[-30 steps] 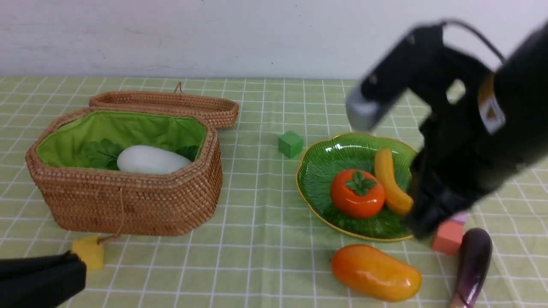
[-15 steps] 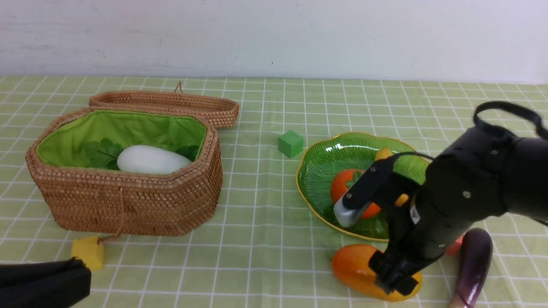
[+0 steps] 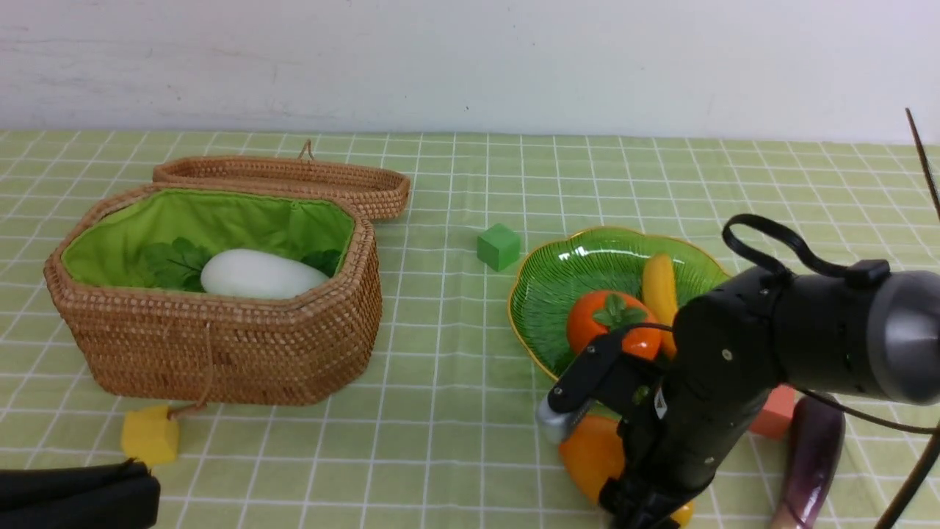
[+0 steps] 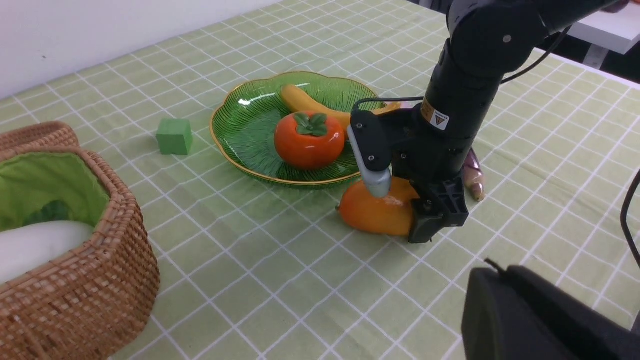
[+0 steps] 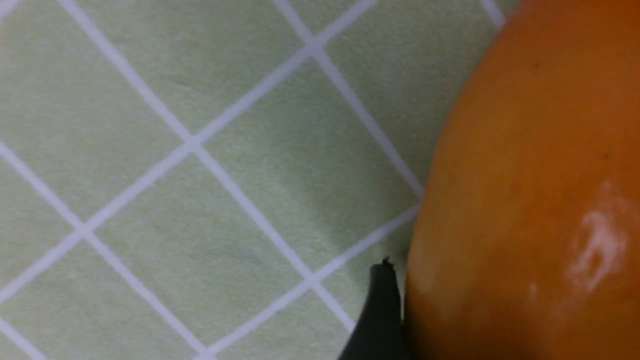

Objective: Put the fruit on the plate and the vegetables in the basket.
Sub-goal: Use the right arm to grab a mango and put it into the right plate

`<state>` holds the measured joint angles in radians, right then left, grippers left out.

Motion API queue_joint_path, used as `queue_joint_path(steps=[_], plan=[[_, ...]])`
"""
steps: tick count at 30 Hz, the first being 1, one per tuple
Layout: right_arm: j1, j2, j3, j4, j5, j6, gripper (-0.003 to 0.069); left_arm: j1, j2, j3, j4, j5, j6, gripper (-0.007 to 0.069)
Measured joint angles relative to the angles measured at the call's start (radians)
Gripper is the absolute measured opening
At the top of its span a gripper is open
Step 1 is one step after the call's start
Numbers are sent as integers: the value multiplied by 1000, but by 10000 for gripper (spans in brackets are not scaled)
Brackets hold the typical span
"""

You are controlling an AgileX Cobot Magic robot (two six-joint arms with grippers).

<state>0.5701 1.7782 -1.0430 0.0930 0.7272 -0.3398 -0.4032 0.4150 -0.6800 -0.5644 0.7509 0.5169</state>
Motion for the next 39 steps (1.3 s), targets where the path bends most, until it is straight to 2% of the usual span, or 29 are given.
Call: queue_joint_path(steps=[3,11,14,17,18,22,25,27,31,39], plan=[[0,0,0,38,-1,-26,508,0,0,0,0,0,0,-8],[0,0,0,60,-3,-33,507,0,0,0,0,1,0,-6],[0,-15,-19,114,39,-35,507,0,0,0,0,-4,26,-6],[-1,-51,-74,146,95,-36,507,0,0,0,-1,-41,49,-6],[-11,-90,-128,159,128,-30,507,0,0,0,-16,-100,57,-6],[-59,-131,-243,159,121,17,507,0,0,0,-55,-203,61,-6],[-159,-114,-343,137,27,66,507,0,0,0,-83,-295,62,-6],[-181,-99,-351,134,-2,70,507,0,0,0,-86,-309,62,-6],[-277,8,-361,153,-186,86,507,0,0,0,-90,-327,62,-6],[-290,131,-361,146,-292,84,511,0,0,0,-91,-296,62,-6]])
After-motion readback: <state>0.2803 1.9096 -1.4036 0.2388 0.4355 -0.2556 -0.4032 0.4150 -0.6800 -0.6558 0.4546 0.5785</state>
